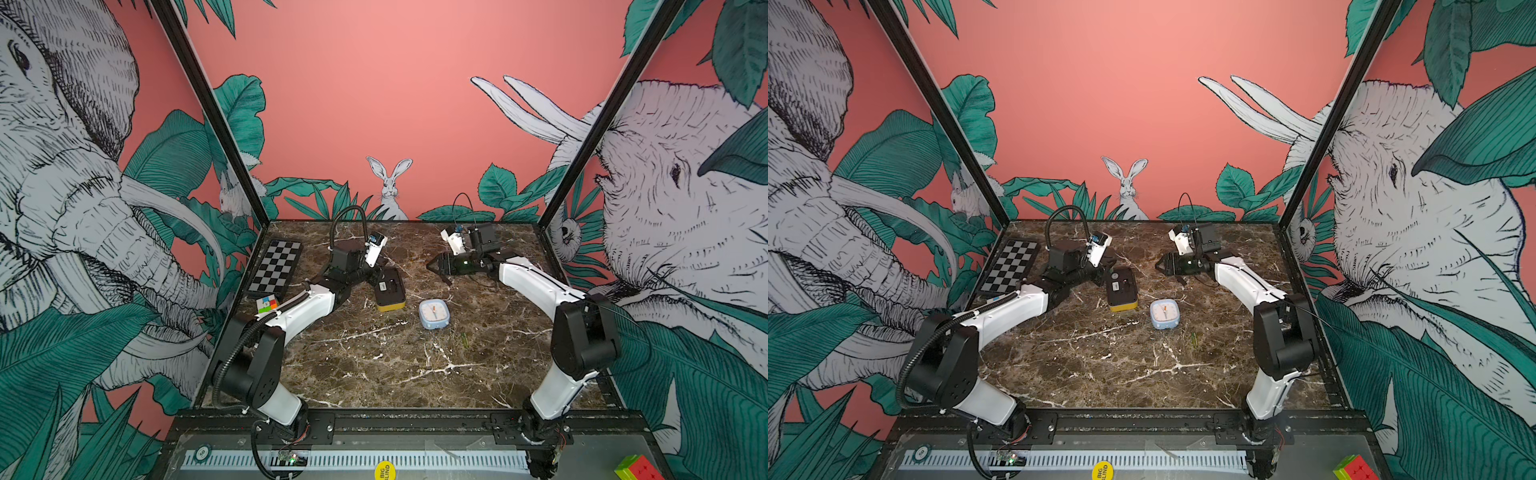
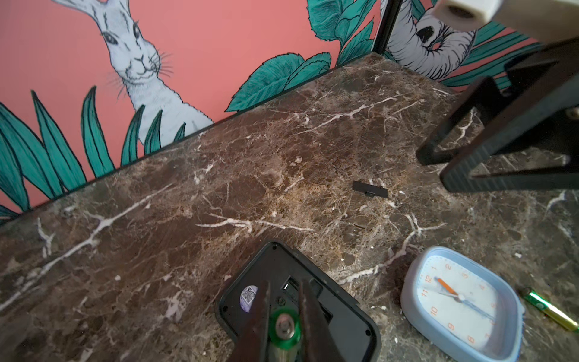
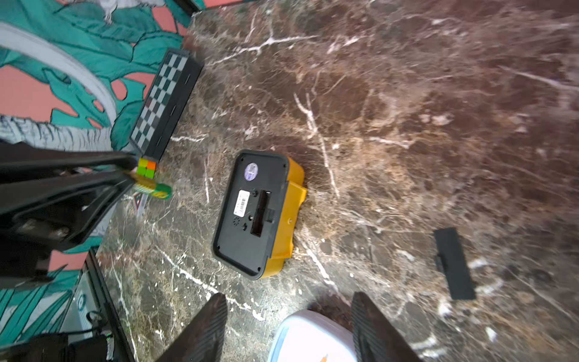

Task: Insert the battery into the alarm
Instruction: Pick up the battery at the center of the board.

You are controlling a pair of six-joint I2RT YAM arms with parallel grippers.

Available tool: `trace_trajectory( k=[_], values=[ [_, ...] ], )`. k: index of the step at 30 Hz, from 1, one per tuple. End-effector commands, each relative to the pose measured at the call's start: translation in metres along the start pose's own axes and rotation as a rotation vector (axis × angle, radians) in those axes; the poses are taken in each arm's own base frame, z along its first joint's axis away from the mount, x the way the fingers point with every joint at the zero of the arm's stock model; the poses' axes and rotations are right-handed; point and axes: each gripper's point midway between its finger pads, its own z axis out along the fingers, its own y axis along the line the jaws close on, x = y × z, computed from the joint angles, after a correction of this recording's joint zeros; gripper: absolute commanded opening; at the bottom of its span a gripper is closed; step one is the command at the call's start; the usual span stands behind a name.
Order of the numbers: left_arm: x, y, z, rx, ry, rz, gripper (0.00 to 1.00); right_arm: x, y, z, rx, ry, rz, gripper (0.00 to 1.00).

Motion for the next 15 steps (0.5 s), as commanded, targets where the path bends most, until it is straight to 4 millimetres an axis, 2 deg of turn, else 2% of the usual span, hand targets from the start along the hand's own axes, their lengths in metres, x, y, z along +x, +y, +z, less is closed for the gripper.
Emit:
trace_trajectory(
  k=[1,7,10,11,12,14,15],
  values=[
    [-0.021,-0.004,-0.002,0.043,-0.056,-0.102,0.06,0.001,0.009,0.009,-0.052,0.002,-0.081,0.61],
    [-0.022,-0.004,0.003,0.065,-0.061,-0.123,0.07,0.014,0.016,0.021,-0.091,0.049,-0.092,0.58],
    [-0.023,-0.006,0.003,0.075,-0.084,-0.122,0.07,0.013,0.03,0.022,-0.115,0.039,-0.15,0.57],
    [-0.026,-0.007,0.003,0.083,-0.095,-0.118,0.07,0.025,0.031,0.026,-0.127,0.061,-0.155,0.57],
    [-0.028,-0.009,0.002,0.09,-0.106,-0.107,0.07,0.026,0.037,0.028,-0.15,0.053,-0.17,0.57],
    [-0.037,-0.018,-0.003,0.118,-0.14,-0.046,0.07,0.025,0.042,0.032,-0.179,0.034,-0.137,0.57],
    [-0.041,-0.024,-0.006,0.129,-0.164,0.013,0.07,0.023,0.039,0.037,-0.18,0.028,-0.061,0.56]
  ],
)
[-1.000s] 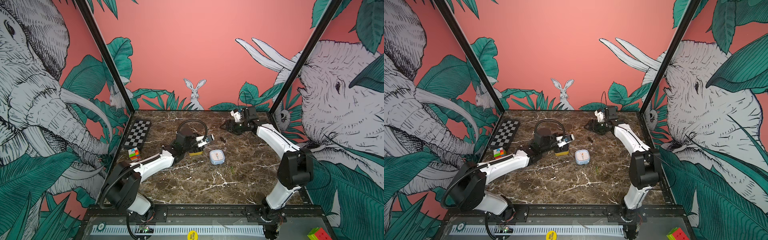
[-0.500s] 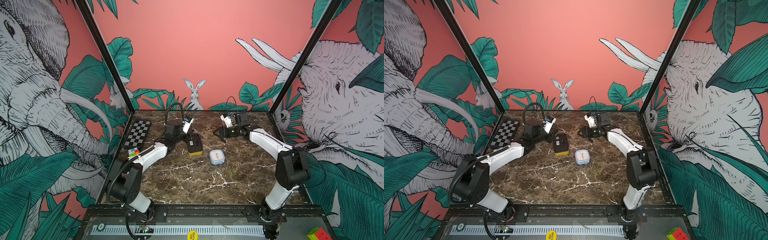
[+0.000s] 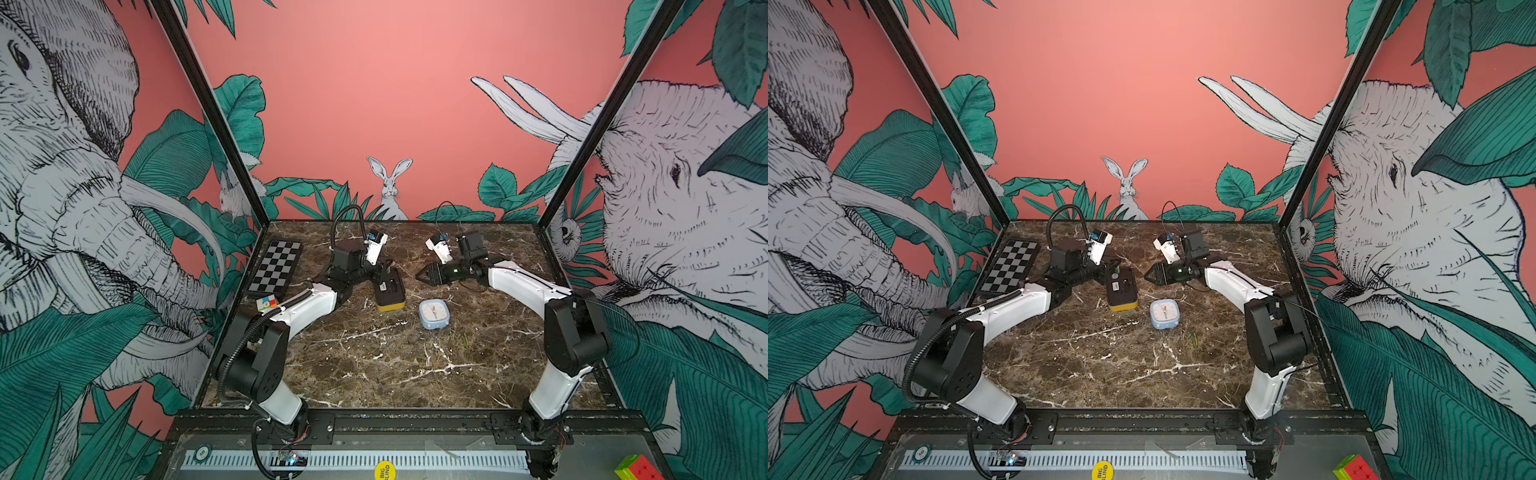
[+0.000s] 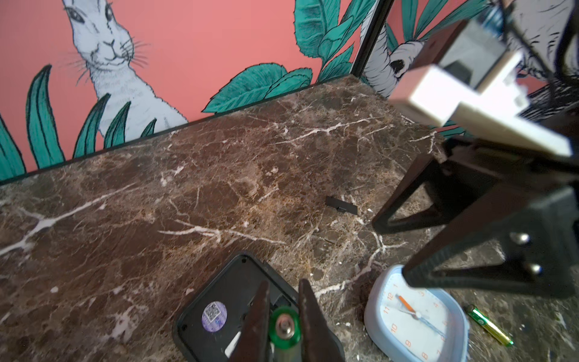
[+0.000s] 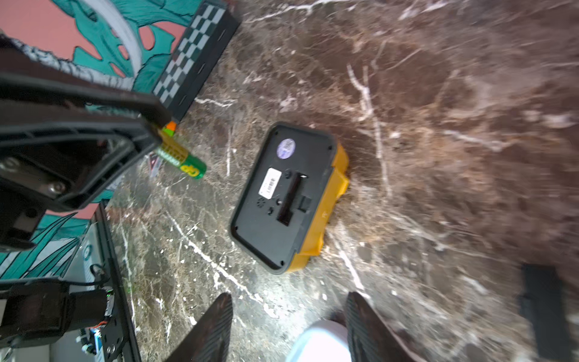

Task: Insert the battery into the alarm
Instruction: Pick up the battery at the center of the board.

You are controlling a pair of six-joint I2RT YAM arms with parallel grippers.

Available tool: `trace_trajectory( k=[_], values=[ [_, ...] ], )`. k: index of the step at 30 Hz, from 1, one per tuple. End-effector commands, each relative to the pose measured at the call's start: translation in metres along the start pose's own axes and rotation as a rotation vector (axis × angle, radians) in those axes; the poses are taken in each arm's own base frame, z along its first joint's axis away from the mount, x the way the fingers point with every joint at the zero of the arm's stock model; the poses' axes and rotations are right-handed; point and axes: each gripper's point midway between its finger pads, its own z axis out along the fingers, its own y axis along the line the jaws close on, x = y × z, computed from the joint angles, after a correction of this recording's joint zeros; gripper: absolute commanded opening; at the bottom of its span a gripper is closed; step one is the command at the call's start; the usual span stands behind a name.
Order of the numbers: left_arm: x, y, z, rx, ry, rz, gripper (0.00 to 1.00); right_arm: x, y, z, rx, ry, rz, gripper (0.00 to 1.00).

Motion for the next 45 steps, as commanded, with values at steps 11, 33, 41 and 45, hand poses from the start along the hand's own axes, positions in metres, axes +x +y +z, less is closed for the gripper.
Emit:
trace_trajectory(
  k=[11,33,41,45],
  values=[
    [-0.018,-0.071,-0.025,0.197,-0.252,0.6,0.06,-0.052,0.02,-0.005,-0.3,-0.029,0.691,0.57],
    [-0.004,-0.102,-0.023,0.294,-0.38,0.856,0.05,-0.052,0.054,0.015,-0.498,0.028,1.145,0.54],
    [-0.003,-0.102,-0.016,0.225,-0.41,0.94,0.04,-0.043,0.061,0.02,-0.51,0.075,1.192,0.51],
    [-0.004,-0.104,-0.016,0.215,-0.421,0.973,0.04,-0.03,0.057,0.022,-0.473,0.101,1.212,0.52]
  ],
)
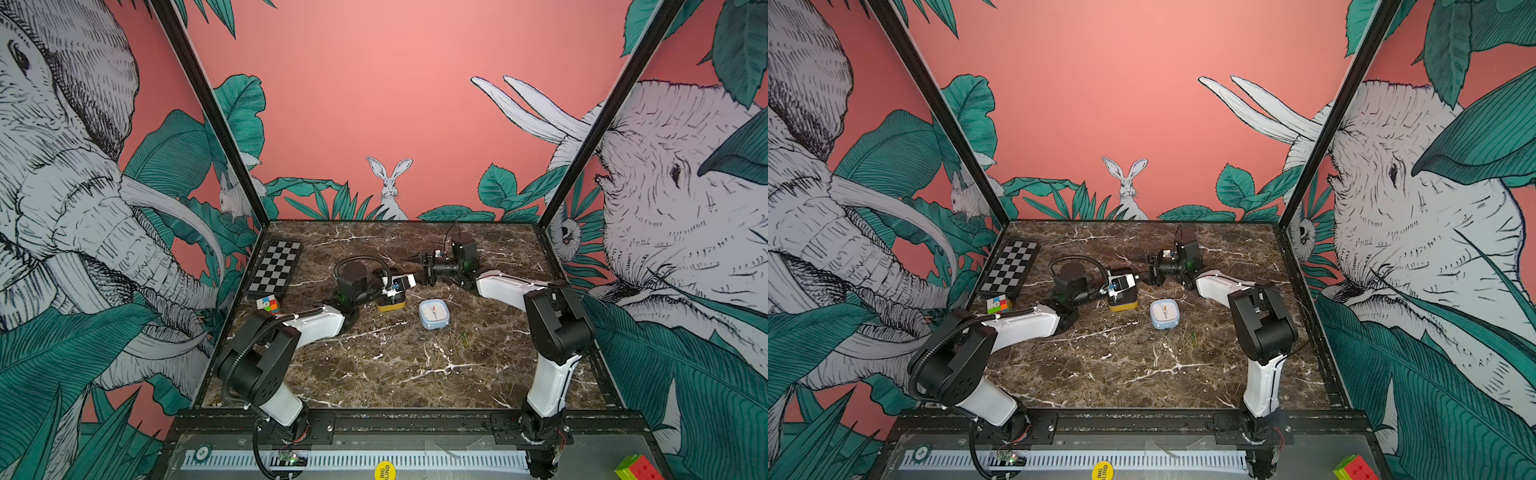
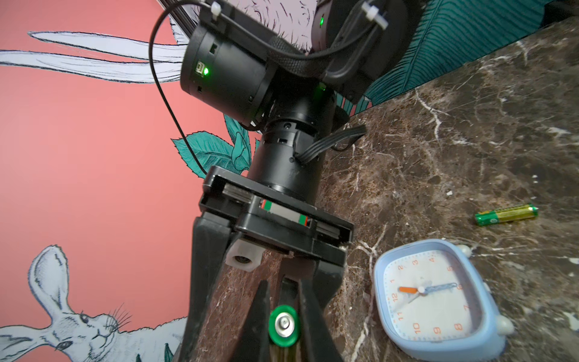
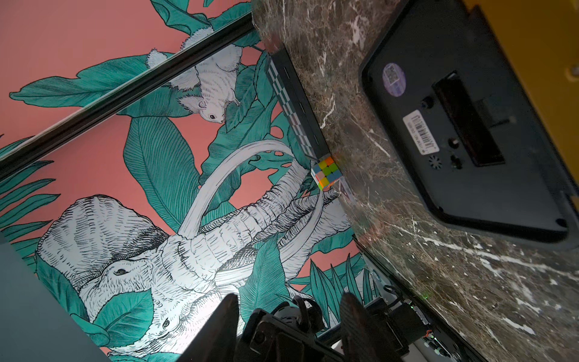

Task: Insert the battery into the alarm
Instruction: Pick up the battery at the center of the board.

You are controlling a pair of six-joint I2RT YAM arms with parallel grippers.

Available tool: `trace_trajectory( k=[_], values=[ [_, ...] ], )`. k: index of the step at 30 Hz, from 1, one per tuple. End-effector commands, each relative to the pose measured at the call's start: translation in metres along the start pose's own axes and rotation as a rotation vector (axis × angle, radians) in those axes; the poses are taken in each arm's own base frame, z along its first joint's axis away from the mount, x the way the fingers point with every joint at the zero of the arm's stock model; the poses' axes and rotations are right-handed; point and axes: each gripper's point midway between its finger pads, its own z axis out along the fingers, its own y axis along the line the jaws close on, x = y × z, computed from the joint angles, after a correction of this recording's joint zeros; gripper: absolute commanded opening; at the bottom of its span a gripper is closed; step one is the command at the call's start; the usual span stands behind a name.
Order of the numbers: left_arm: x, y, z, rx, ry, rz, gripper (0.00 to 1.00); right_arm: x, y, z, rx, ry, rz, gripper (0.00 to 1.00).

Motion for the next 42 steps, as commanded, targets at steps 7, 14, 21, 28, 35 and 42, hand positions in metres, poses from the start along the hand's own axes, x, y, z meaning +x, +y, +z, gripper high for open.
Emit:
trace_trajectory(
  k=[7,14,21,28,35,42],
  values=[
    [-0.008,0.003,-0.003,-0.033,-0.012,0.114,0.04,0.006,-0.012,-0.001,0.022,0.01,0.026,0.52],
    [-0.004,-0.003,0.0,-0.021,-0.018,0.11,0.05,0.006,0.002,-0.002,-0.022,0.001,0.034,0.43],
    [-0.002,-0.006,0.003,-0.016,-0.024,0.119,0.04,0.012,0.011,-0.001,-0.047,0.022,0.045,0.36],
    [0.0,-0.01,0.002,-0.008,-0.019,0.118,0.07,0.012,0.011,-0.001,-0.057,0.022,0.055,0.18],
    [0.002,-0.013,0.0,0.0,-0.008,0.112,0.17,0.007,0.011,0.0,-0.064,0.013,0.059,0.08],
    [0.009,-0.021,-0.003,0.022,0.023,0.106,0.2,0.004,0.016,0.002,-0.073,0.01,0.058,0.05]
  ],
)
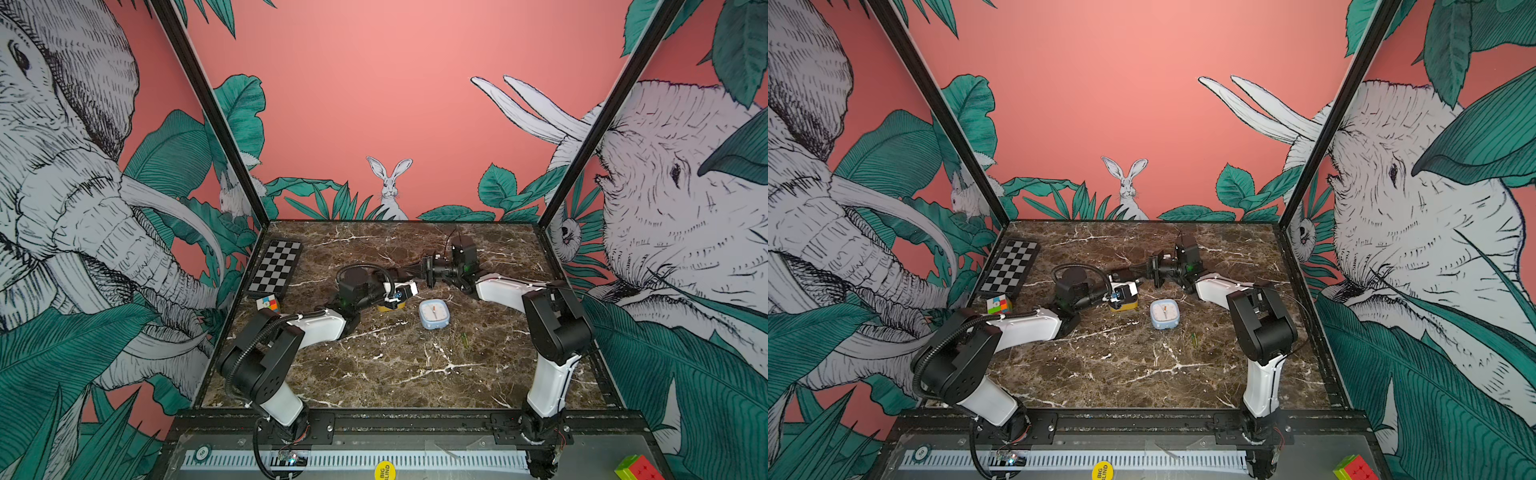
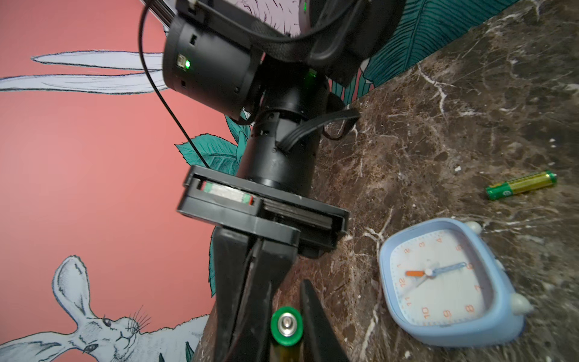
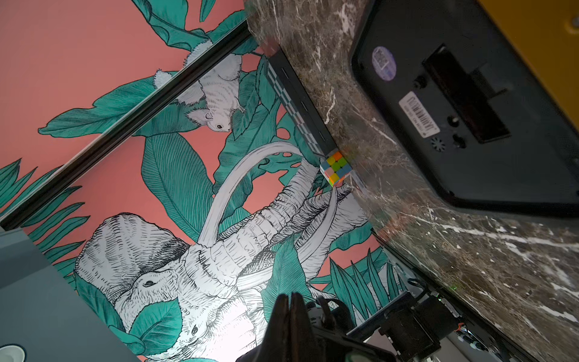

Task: Insert the battery into the alarm
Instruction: Pick up the battery at the center of the board.

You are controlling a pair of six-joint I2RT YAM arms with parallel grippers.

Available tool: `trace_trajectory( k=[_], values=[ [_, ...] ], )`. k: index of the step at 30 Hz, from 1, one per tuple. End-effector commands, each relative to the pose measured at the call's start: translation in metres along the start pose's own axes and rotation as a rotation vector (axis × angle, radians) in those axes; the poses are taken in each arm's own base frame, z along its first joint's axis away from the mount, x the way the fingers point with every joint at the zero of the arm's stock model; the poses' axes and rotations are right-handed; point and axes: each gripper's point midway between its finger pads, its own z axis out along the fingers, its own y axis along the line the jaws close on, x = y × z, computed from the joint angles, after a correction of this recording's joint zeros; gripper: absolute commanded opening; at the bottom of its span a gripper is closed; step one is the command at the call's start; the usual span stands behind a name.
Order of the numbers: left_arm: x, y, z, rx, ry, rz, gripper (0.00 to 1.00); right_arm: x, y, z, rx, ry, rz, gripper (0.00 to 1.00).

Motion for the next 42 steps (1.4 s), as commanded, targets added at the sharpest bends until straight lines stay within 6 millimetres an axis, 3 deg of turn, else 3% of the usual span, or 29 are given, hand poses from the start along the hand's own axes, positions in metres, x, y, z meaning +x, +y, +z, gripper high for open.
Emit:
trace_trajectory(
  k=[1,4,8,11,15,20,27,33,38,42],
  values=[
    [0.0,-0.007,-0.003,0.017,0.007,0.013,0.2,0.005,0.016,0.002,-0.039,0.018,-0.051,0.05],
    [0.003,-0.005,-0.003,-0.001,0.015,-0.002,0.18,0.003,0.011,0.001,-0.022,0.014,-0.058,0.06],
    [-0.003,0.007,-0.004,-0.057,-0.007,-0.028,0.17,-0.006,0.0,-0.01,0.005,-0.036,-0.047,0.25],
    [-0.011,0.013,-0.003,-0.063,-0.036,-0.017,0.16,0.0,-0.004,-0.014,0.027,-0.025,-0.044,0.38],
    [-0.015,0.013,0.002,-0.046,-0.062,0.025,0.16,0.009,-0.012,-0.02,0.059,-0.02,-0.02,0.44],
    [-0.015,0.014,0.009,-0.035,-0.082,0.059,0.16,0.025,-0.016,-0.027,0.086,-0.004,-0.013,0.46],
    [-0.03,0.016,0.013,-0.016,-0.159,0.093,0.16,0.036,-0.01,-0.029,0.08,0.008,-0.014,0.45],
    [-0.045,0.017,0.008,-0.017,-0.196,0.114,0.16,0.034,-0.017,-0.03,0.091,0.0,0.004,0.4],
    [-0.047,0.012,0.005,-0.003,-0.2,0.114,0.16,0.032,-0.008,-0.027,0.067,-0.008,-0.01,0.37],
    [-0.046,0.01,0.005,-0.002,-0.202,0.115,0.16,0.034,-0.007,-0.025,0.067,-0.005,-0.012,0.29]
  ],
)
